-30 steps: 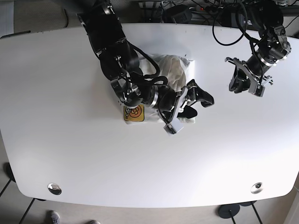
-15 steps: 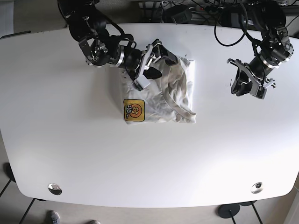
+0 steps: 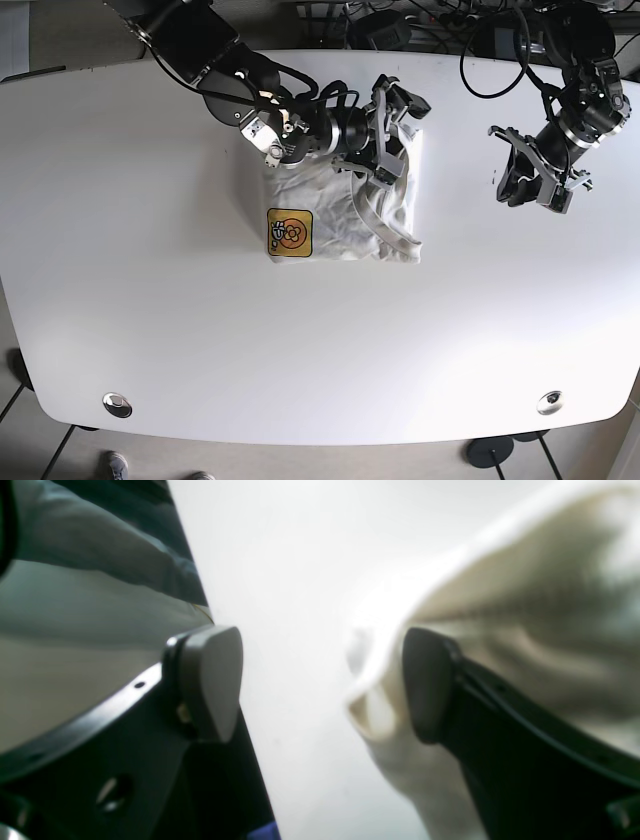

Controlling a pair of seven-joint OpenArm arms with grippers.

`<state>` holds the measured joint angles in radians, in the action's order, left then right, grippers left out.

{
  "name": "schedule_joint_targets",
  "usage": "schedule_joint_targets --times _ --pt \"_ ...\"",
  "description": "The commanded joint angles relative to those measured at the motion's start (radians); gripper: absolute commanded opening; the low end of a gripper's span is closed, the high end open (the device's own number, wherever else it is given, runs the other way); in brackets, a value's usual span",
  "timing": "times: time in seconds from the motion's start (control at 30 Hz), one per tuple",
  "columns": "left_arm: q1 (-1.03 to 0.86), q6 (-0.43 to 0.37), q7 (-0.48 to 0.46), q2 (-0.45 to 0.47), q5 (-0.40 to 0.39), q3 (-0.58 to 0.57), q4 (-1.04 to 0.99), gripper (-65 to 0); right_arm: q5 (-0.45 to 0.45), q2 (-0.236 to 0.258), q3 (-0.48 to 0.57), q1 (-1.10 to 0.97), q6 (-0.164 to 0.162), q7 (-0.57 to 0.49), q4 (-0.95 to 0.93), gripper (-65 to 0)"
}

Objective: Fold the T-shirt properly

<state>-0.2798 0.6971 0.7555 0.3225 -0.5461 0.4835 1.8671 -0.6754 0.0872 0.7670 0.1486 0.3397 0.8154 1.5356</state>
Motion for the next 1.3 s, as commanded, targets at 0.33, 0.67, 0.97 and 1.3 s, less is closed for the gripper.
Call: schedule_joint_targets --times 0.33,0.67,0.97,1.3 --pt "0.032 0.001 -0.026 0.010 -0.016 -0.082 0.070 -55.7 -0.019 0.044 -0.125 0.052 0.003 -0.031 0.239 -17.8" --pt "0.037 0.000 -0.026 -0.076 -0.016 -0.377 0.070 -55.7 -0.010 0.069 -0.697 -0.007 0.011 -0.029 0.199 -36.0" --pt "0.037 0.001 -0.026 -0.161 0.120 -0.561 0.029 -55.7 -0.004 0.115 -0.706 0.090 0.035 -0.182 -0.168 -55.5" --pt "0.141 0.001 -0.027 -0.128 0.182 -0.463 -0.218 -55.7 0.222 0.105 -0.714 0.110 0.189 -0.399 -0.459 -56.3"
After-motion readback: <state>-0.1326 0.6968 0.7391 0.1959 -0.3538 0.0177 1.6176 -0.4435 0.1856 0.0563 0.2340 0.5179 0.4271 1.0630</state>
